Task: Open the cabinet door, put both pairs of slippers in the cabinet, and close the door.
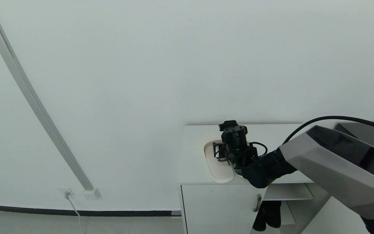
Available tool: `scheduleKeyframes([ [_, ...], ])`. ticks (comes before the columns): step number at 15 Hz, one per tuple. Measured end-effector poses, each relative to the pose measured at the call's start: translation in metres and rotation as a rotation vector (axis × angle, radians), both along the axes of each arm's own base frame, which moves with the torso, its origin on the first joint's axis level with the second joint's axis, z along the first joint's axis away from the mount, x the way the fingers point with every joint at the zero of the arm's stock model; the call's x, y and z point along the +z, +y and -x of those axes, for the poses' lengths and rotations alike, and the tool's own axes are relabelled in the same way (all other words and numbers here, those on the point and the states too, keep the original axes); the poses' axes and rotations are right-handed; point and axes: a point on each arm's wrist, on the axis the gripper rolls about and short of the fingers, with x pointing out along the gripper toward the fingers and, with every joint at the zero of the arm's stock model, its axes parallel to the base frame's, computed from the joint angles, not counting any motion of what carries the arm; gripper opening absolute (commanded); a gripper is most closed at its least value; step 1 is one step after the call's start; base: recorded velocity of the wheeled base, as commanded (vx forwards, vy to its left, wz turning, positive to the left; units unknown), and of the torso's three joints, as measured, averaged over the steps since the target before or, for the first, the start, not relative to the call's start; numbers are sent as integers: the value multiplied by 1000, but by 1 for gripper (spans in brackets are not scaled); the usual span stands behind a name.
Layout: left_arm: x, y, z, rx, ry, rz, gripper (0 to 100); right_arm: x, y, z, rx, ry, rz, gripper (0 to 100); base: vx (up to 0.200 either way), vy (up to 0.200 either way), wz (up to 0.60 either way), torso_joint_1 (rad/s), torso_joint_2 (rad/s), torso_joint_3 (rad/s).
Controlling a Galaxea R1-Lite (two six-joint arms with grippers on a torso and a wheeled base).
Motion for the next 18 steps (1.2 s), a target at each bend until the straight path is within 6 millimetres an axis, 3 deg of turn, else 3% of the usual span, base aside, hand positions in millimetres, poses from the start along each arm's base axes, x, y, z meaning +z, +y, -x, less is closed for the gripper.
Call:
scheduleKeyframes([
  [8, 0, 0, 0, 0, -1, 0, 0, 0, 2, 4, 6, 6, -13, 0, 0, 0, 0, 0, 0, 0],
  [11, 0, 0, 0, 0, -1, 1, 0, 10, -2, 11, 25, 4, -23, 0, 0, 0, 0, 0, 0, 0],
  [18, 0, 0, 0, 0, -1, 1, 0, 50, -27, 65, 135, 27, -45, 0, 0, 0, 0, 0, 0, 0],
])
